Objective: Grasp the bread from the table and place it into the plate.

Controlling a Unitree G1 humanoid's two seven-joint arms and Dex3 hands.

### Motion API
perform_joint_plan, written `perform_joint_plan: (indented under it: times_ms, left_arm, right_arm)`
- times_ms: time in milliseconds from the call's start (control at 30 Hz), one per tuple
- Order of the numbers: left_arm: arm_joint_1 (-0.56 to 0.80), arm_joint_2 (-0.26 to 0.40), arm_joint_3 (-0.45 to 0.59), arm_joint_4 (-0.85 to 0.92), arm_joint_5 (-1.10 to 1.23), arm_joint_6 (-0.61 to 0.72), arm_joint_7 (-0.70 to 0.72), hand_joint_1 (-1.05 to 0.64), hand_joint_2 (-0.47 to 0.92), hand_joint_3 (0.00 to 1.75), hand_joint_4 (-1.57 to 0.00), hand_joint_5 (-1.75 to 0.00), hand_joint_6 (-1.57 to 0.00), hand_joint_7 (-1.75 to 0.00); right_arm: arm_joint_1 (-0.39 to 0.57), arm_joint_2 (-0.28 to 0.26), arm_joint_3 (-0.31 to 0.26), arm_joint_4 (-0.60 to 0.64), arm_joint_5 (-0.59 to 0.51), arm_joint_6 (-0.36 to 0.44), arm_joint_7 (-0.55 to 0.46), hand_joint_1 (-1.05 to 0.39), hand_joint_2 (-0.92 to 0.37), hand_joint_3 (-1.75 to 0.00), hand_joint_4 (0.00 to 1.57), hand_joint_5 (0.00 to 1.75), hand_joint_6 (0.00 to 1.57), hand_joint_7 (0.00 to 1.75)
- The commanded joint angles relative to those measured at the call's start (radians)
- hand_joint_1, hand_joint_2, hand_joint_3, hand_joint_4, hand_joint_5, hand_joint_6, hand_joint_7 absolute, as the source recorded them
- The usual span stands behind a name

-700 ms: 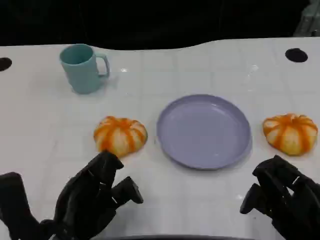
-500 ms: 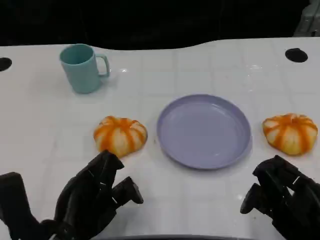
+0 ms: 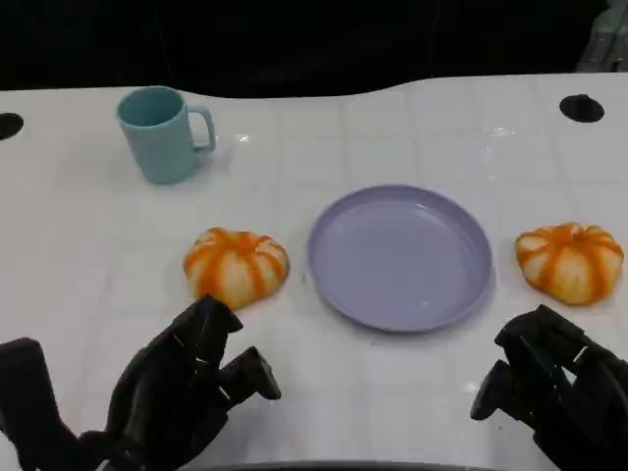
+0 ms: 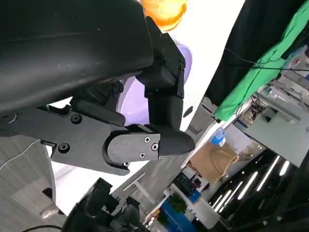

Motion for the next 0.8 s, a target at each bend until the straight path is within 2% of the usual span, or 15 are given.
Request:
perform_joint_plan:
  times_ms: [33,167,200,233,300,333,367,433,500,633,800]
  left_arm:
    - [-0.007,0.017,-0.001,0.012,0.013,-0.035,-0.025,-0.58,0.92,0.37,-0.79,-1.75,-0.56,-1.73]
    - [-0.021,0.034,-0.018,0.033,0.05,-0.1,-0.07,-0.6,0.92,0.35,-0.74,-1.75,-0.52,-1.62]
    - [-0.028,0.04,-0.024,0.04,0.067,-0.134,-0.086,-0.61,0.92,0.33,-0.69,-1.71,-0.54,-1.41]
    - [-0.033,0.043,-0.031,0.046,0.087,-0.17,-0.101,-0.6,0.92,0.28,-0.63,-1.6,-0.59,-1.11]
    - [-0.04,0.046,-0.042,0.057,0.131,-0.242,-0.115,-0.59,0.92,0.25,-0.59,-1.5,-0.62,-0.89]
    - [-0.046,0.051,-0.051,0.064,0.16,-0.289,-0.125,-0.57,0.92,0.2,-0.59,-1.31,-0.61,-0.7]
    - [-0.05,0.054,-0.057,0.071,0.18,-0.323,-0.132,-0.55,0.92,0.19,-0.58,-1.2,-0.6,-0.58]
    - [-0.067,0.069,-0.072,0.098,0.245,-0.422,-0.143,-0.55,0.92,0.13,-0.53,-1.07,-0.58,-0.43]
    - [-0.079,0.079,-0.084,0.121,0.304,-0.498,-0.139,-0.55,0.92,0.08,-0.5,-1.02,-0.57,-0.37]
    - [-0.104,0.12,-0.109,0.157,0.407,-0.622,-0.141,-0.53,0.92,0.05,-0.34,-0.98,-0.47,-0.27]
    - [-0.142,0.208,-0.141,0.157,0.598,-0.723,-0.09,-0.48,0.9,0.01,-0.16,-0.85,-0.41,-0.14]
  right_arm:
    - [-0.003,-0.008,-0.005,0.0,-0.002,-0.009,-0.003,-0.53,-0.92,-0.19,0.63,1.69,0.61,1.38]
    - [-0.011,-0.006,-0.005,0.007,-0.003,-0.008,-0.006,-0.53,-0.92,-0.19,0.63,1.69,0.61,1.39]
    - [-0.014,-0.006,-0.004,0.009,-0.004,-0.008,-0.005,-0.53,-0.92,-0.19,0.63,1.69,0.6,1.39]
    - [-0.016,-0.007,-0.004,0.01,-0.005,-0.008,-0.003,-0.53,-0.92,-0.2,0.62,1.71,0.6,1.39]
    - [-0.019,-0.009,-0.002,0.012,-0.008,-0.008,-0.003,-0.53,-0.92,-0.21,0.61,1.72,0.59,1.41]
    - [-0.021,-0.009,-0.001,0.014,-0.009,-0.01,-0.001,-0.53,-0.92,-0.22,0.61,1.73,0.58,1.41]
    - [-0.022,-0.01,0.0,0.016,-0.01,-0.011,0.0,-0.53,-0.92,-0.23,0.61,1.73,0.58,1.42]
    - [-0.024,-0.007,-0.001,0.018,-0.006,-0.009,-0.002,-0.52,-0.92,-0.23,0.61,1.73,0.58,1.43]
    - [-0.025,-0.006,0.0,0.02,-0.005,-0.009,-0.002,-0.52,-0.92,-0.23,0.61,1.73,0.57,1.43]
    - [-0.028,-0.005,0.001,0.022,-0.009,-0.011,-0.005,-0.53,-0.92,-0.22,0.61,1.73,0.57,1.43]
    - [-0.03,-0.001,0.004,0.024,-0.012,-0.015,-0.004,-0.53,-0.92,-0.22,0.62,1.72,0.58,1.43]
